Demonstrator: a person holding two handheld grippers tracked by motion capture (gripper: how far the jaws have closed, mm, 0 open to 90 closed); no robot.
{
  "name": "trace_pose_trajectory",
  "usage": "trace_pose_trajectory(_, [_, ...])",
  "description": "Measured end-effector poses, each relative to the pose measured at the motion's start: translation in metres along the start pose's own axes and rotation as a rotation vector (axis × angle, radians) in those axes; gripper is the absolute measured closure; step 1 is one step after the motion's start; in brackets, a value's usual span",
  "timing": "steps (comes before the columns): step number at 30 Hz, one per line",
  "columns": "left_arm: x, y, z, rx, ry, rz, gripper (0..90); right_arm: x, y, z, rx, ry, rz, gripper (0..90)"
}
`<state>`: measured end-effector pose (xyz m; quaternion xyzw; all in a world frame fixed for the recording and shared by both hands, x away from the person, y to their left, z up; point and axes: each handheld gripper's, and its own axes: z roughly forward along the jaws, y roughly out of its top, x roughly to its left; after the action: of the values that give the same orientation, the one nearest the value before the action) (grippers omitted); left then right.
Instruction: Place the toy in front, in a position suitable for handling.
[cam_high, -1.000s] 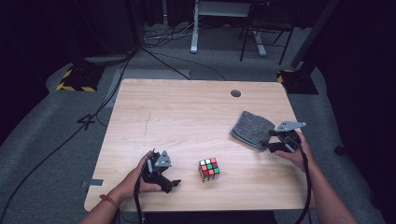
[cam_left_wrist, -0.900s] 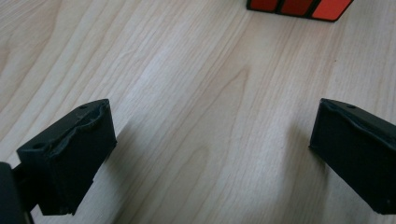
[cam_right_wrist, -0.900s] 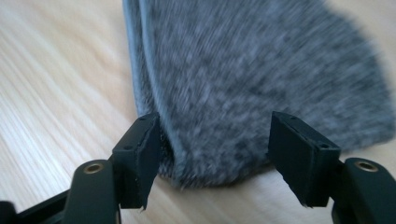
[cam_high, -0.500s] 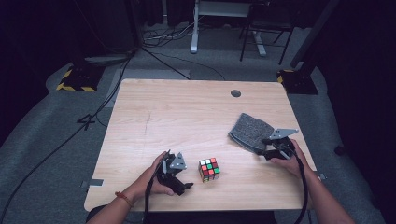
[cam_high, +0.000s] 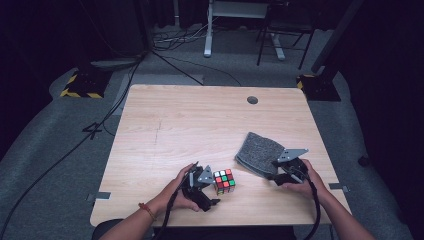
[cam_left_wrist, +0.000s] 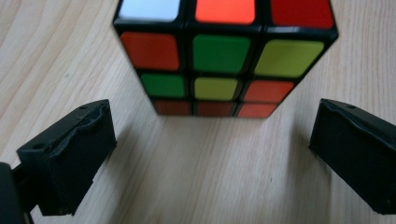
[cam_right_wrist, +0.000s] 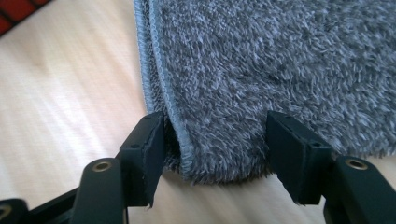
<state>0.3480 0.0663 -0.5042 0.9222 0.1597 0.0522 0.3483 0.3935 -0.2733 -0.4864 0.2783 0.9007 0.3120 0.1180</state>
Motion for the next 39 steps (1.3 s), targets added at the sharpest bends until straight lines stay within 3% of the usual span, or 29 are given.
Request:
trace_pose_trajectory(3, [0.000, 0.004, 0.003, 0.001, -0.006, 0.008, 0.5, 0.005, 0.001, 0.001, -0.008, 0.018, -0.024, 38.2])
trace_pose_trajectory(8, [0.001, 0.014, 0.011, -0.012, -0.018, 0.020, 2.9, 0.005, -0.004, 0.002, -0.048, 0.035, -0.021, 37.5])
trace_pose_trajectory(9, [0.002, 0.015, 0.011, -0.035, -0.026, 0.014, 7.5, 0.005, -0.004, 0.002, -0.052, 0.033, -0.021, 37.5])
trace_pose_trajectory(10, [0.003, 0.015, 0.010, -0.060, -0.034, 0.012, 25.6, 0.007, -0.005, 0.001, -0.052, 0.033, -0.027, 37.4])
trace_pose_trajectory(12, [0.004, 0.017, 0.011, -0.080, -0.038, 0.017, 18.3, 0.009, -0.007, 0.000, -0.050, 0.045, -0.038, 37.5])
trace_pose_trajectory(14, [0.004, 0.017, 0.011, -0.077, -0.024, 0.030, 28.8, 0.011, -0.008, -0.002, -0.050, 0.055, -0.051, 37.3])
trace_pose_trajectory(17, [0.005, 0.017, 0.011, -0.079, -0.029, 0.044, 32.5, 0.018, -0.009, -0.004, -0.043, 0.076, -0.076, 36.9])
trace_pose_trajectory(21, [0.012, 0.013, 0.004, -0.052, -0.046, 0.087, 32.9, 0.025, -0.007, -0.005, -0.026, 0.110, -0.083, 26.6])
trace_pose_trajectory(23, [0.014, 0.012, 0.002, -0.047, -0.050, 0.081, 32.9, 0.026, -0.007, -0.007, -0.028, 0.113, -0.090, 27.0])
trace_pose_trajectory(25, [0.018, 0.010, 0.000, -0.041, -0.063, 0.080, 32.9, 0.029, -0.005, -0.011, -0.052, 0.121, -0.115, 28.0])
trace_pose_trajectory(26, [0.020, 0.009, -0.001, -0.037, -0.064, 0.079, 32.9, 0.029, -0.001, -0.017, -0.098, 0.114, -0.125, 28.6])
trace_pose_trajectory(27, [0.021, 0.008, -0.002, -0.033, -0.068, 0.082, 32.9, 0.029, -0.001, -0.017, -0.098, 0.114, -0.125, 28.6])
trace_pose_trajectory(30, [0.025, 0.005, -0.005, -0.027, -0.077, 0.083, 33.0, 0.022, 0.004, -0.026, -0.156, 0.050, -0.129, 34.0])
trace_pose_trajectory(31, [0.026, 0.004, -0.007, -0.023, -0.076, 0.085, 33.0, 0.013, 0.004, -0.025, -0.178, 0.025, -0.108, 34.5])
trace_pose_trajectory(32, [0.026, 0.004, -0.007, -0.023, -0.076, 0.085, 33.0, 0.013, 0.004, -0.025, -0.178, 0.025, -0.108, 34.5])
trace_pose_trajectory(33, [0.026, 0.004, -0.008, -0.017, -0.078, 0.089, 33.0, 0.003, 0.004, -0.018, -0.161, -0.004, -0.077, 33.4])
trace_pose_trajectory(39, [0.031, -0.003, -0.014, -0.003, -0.089, 0.090, 33.1, -0.008, 0.002, 0.008, -0.090, 0.006, -0.068, 30.5])
